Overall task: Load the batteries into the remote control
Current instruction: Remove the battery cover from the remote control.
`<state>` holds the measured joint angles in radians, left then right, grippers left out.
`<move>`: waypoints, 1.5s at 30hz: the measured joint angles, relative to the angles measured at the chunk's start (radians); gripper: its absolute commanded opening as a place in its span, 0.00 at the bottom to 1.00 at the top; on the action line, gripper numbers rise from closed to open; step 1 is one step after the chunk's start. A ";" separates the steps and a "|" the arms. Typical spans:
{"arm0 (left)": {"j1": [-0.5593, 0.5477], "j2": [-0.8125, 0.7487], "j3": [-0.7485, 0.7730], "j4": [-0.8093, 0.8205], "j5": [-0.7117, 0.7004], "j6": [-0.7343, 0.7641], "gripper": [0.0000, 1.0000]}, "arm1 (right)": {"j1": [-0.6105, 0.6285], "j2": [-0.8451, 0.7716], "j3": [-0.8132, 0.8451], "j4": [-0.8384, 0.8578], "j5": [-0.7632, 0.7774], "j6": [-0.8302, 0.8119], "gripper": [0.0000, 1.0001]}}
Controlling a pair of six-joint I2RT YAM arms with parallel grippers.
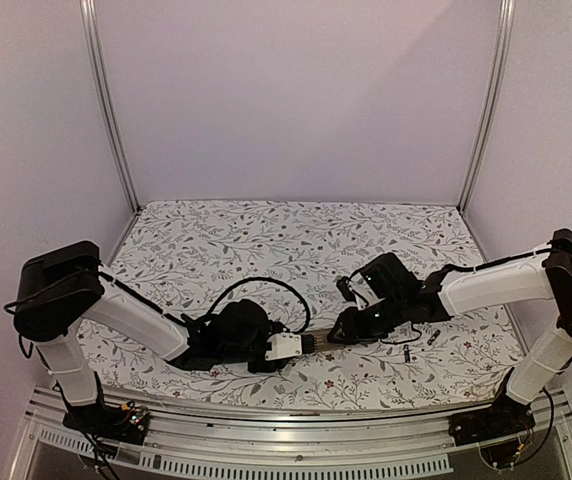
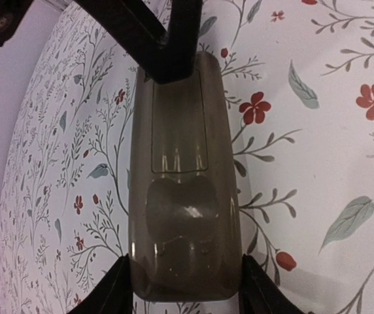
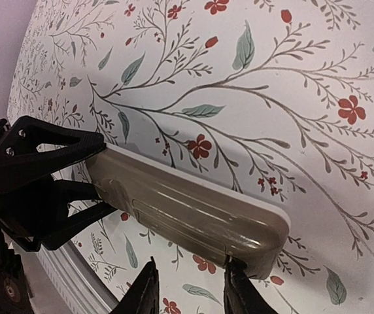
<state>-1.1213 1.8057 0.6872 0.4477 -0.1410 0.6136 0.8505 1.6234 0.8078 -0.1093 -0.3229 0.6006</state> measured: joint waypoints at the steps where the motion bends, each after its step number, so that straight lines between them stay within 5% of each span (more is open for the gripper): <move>1: 0.000 0.000 0.000 0.000 0.000 0.000 0.00 | 0.000 0.000 0.000 0.000 0.004 0.000 0.33; 21: 0.000 0.000 0.000 0.000 -0.002 -0.002 0.00 | 0.002 0.004 0.025 -0.069 0.094 0.000 0.31; 30: 0.000 0.000 0.000 -0.001 0.001 -0.004 0.00 | 0.025 0.011 0.073 -0.095 0.127 -0.016 0.15; 45: 0.000 0.000 0.000 -0.001 0.002 -0.004 0.00 | 0.053 0.026 0.116 -0.209 0.206 0.032 0.11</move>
<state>-1.1213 1.8057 0.6872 0.4469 -0.1387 0.6094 0.9031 1.6489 0.9241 -0.3187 -0.1173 0.6331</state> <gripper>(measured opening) 0.486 0.124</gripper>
